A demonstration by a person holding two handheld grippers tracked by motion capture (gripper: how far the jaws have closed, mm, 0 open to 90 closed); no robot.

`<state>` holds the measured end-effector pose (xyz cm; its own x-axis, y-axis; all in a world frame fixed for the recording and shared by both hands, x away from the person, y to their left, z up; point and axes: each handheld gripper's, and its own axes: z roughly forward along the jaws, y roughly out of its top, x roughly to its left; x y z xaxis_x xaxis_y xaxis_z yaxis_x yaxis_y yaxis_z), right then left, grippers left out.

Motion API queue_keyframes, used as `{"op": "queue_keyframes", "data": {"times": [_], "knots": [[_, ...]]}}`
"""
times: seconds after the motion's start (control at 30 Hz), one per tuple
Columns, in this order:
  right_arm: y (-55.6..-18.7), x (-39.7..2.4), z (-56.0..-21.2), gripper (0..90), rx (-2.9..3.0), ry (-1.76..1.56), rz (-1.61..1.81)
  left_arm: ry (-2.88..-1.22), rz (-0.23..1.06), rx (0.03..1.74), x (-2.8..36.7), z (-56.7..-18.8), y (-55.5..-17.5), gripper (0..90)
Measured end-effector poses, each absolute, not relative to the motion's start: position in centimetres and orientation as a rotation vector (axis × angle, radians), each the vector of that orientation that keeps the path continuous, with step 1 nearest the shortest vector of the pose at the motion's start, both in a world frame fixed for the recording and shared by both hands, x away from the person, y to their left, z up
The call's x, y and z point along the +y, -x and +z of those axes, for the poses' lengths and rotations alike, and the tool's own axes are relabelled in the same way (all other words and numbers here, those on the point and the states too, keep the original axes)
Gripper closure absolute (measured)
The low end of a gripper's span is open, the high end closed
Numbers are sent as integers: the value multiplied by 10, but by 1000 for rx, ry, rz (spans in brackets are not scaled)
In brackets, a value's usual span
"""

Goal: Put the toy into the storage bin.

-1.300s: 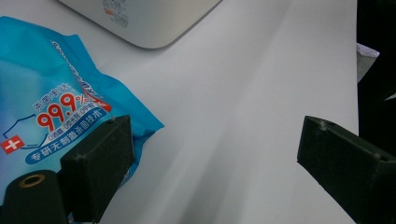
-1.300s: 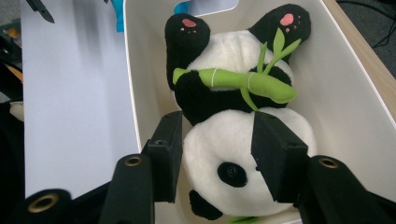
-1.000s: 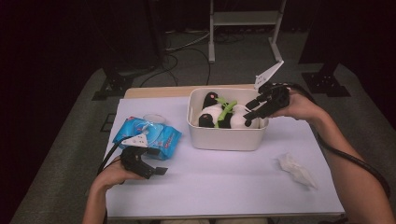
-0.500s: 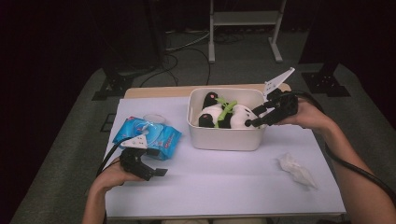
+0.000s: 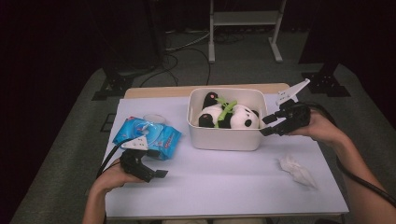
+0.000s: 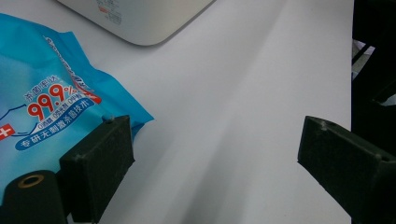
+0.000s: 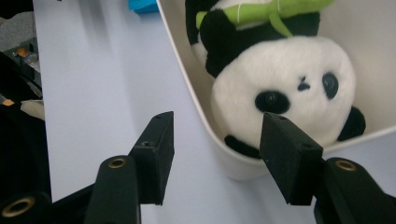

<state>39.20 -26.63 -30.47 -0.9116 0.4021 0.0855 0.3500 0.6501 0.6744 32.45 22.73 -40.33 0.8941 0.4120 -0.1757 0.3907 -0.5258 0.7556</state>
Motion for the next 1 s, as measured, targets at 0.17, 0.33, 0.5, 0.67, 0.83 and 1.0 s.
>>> {"op": "queue_keyframes", "data": {"times": [0.17, 0.33, 0.5, 0.67, 0.83, 1.0], "knots": [[-382, -276, -302, 443, 2746, -652, 1177, -2182, 29, 571, 227, -403, -325, 99], [-376, -285, -307, 440, 2744, -667, 1171, -2183, 30, 568, 227, -402, -324, 99], [-369, -293, -313, 435, 2746, -686, 1155, -2181, 31, 566, 228, -402, -324, 99], [-366, -300, -318, 434, 2741, -713, 1149, -2180, 31, 570, 228, -402, -323, 99], [-362, -311, -328, 429, 2733, -752, 1159, -2182, 34, 576, 229, -402, -322, 99], [-358, -319, -340, 421, 2734, -790, 1161, -2186, 31, 577, 230, -403, -321, 99]]}}
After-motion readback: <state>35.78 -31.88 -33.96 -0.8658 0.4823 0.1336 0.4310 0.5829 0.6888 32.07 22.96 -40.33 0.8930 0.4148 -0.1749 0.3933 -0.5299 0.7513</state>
